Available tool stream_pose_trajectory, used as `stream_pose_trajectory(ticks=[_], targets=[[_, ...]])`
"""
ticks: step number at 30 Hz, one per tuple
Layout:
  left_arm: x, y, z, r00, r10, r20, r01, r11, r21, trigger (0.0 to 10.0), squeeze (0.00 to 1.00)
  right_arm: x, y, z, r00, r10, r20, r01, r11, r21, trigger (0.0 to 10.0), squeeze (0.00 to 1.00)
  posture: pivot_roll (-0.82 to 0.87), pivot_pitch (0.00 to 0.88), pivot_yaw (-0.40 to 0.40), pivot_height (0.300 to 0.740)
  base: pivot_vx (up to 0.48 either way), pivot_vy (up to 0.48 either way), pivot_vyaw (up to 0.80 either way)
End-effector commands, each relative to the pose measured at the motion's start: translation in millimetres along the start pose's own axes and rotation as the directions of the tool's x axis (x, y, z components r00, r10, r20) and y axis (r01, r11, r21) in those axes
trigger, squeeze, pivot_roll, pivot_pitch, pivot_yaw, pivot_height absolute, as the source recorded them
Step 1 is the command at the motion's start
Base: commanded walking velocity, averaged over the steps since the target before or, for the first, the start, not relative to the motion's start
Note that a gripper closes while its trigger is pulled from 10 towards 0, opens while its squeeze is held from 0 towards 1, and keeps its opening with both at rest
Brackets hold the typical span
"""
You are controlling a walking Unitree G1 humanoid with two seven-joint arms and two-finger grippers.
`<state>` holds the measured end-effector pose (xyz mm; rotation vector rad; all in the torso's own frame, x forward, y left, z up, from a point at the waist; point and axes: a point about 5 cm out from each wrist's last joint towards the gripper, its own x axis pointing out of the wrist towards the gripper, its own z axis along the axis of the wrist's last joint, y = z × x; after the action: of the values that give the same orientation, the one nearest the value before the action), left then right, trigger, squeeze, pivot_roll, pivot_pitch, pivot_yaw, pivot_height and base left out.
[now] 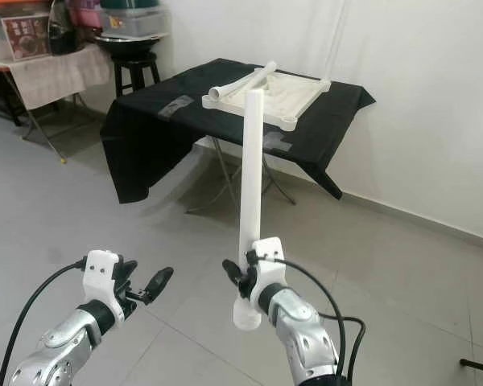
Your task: Building children table
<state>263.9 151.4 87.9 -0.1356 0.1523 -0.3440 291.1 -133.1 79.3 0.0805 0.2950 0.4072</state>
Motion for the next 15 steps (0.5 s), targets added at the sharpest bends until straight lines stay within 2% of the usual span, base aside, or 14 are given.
stream_pose_trajectory(ticks=[1, 2, 3, 15], targets=[[-2.4, 3.3, -4.5, 1.0, 0.03, -0.009, -0.03, 1.0, 0.005, 10.0, 0.0, 0.9, 0.5, 3.8, 1.0, -0.003, 0.025, 0.003, 1.0, -0.007, 0.0, 0.0, -0.08, 0.0, -0.055, 0.74, 0.0, 0.0, 0.0], [-2.9, 5.6, -5.5, 0.999, 0.048, -0.007, -0.048, 0.999, 0.006, 10.0, 0.0, 1.4, 0.3, 4.7, 0.999, -0.003, 0.032, 0.003, 1.0, -0.006, 0.0, 0.0, -0.07, 0.0, -0.054, 0.74, 0.0, 0.0, 0.0], [-3.1, 7.4, -6.1, 0.998, 0.063, -0.007, -0.063, 0.998, 0.008, 10.0, 0.0, 2.3, -0.4, 5.4, 0.999, -0.012, 0.037, 0.012, 1.0, -0.001, 10.0, 0.0, -0.07, 0.0, -0.055, 0.74, 0.0, 0.0, 0.0], [-1.4, 12.9, -6.4, 0.993, 0.114, 0.005, -0.114, 0.993, 0.014, 10.0, 0.0, 3.8, -1.9, 7.4, 0.997, -0.047, 0.059, 0.046, 0.999, 0.015, 10.0, 0.0, -0.07, 0.0, -0.048, 0.74, 0.0, 0.0, 0.0]])
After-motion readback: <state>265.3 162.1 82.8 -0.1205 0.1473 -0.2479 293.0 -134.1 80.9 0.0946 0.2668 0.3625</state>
